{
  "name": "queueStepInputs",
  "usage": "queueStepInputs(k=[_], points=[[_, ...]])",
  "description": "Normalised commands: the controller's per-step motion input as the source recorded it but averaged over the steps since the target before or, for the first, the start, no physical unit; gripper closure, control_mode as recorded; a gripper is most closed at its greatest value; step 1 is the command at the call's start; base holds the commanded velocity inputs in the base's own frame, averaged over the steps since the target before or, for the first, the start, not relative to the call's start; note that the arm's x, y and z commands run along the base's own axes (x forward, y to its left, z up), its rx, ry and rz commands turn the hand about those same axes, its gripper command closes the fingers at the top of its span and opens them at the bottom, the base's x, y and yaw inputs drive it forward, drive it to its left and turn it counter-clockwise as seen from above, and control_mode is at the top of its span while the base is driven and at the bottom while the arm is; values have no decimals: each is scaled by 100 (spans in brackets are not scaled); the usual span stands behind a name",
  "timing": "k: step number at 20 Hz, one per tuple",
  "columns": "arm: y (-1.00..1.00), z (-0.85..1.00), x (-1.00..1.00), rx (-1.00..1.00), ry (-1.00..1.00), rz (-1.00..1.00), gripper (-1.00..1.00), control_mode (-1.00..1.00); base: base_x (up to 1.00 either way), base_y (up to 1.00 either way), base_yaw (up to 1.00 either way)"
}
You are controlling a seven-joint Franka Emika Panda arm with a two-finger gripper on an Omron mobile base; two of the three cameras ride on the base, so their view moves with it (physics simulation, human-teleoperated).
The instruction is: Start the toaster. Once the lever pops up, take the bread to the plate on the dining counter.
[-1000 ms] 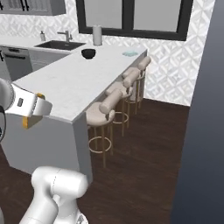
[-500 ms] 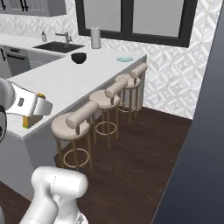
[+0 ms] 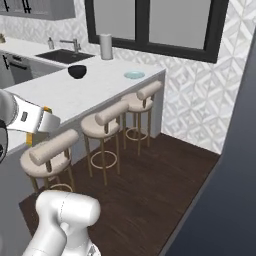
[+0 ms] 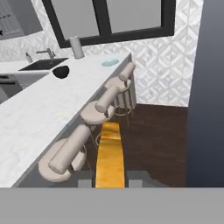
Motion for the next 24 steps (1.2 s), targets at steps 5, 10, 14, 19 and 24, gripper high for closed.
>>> queueStepInputs(k=[5,10,14,19,24], points=[[0,0,0,0,0,0,100,100,92,-98,28],[0,0,0,0,0,0,100,100,93,-89,32],[0,0,0,0,0,0,100,100,100,-84,33],[0,0,0,0,0,0,100,100,99,-82,33],[0,0,0,0,0,0,100,100,80,-80,38]])
